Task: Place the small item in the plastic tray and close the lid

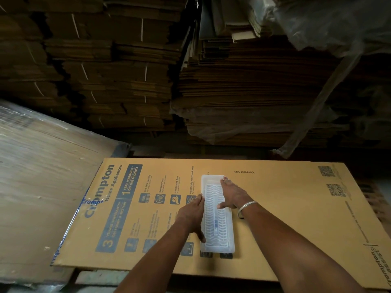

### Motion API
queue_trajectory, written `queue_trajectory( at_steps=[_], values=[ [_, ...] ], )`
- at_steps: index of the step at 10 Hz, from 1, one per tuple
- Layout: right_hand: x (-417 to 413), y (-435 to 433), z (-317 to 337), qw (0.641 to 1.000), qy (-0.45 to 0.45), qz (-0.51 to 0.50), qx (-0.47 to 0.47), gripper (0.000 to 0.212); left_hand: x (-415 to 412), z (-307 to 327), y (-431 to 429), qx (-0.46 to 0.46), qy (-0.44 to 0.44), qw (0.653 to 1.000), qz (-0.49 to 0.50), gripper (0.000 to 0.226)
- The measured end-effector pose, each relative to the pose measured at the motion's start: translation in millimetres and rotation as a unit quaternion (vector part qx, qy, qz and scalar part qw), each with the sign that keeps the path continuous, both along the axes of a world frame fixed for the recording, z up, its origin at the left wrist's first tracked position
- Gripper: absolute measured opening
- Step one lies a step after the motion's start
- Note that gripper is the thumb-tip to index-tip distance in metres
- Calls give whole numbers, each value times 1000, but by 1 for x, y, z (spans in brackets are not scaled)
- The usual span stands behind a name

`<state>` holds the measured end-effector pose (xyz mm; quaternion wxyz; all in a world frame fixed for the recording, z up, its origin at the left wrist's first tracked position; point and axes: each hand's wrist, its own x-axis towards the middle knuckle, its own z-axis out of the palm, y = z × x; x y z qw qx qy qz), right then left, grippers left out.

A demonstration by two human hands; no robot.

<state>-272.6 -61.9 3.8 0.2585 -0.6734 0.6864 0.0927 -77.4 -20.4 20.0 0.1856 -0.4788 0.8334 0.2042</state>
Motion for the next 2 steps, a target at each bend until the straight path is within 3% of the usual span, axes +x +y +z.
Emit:
queue_trajectory(
  at_steps=[1,2],
  values=[
    [-3,0,1,1000,-4,-2,6,114,-4,7,-4,-2,25,999,46,128],
    [-4,0,1,997,-12,-6,-73,89,-8,6,-14,-86,76,991,72,80]
  ],
)
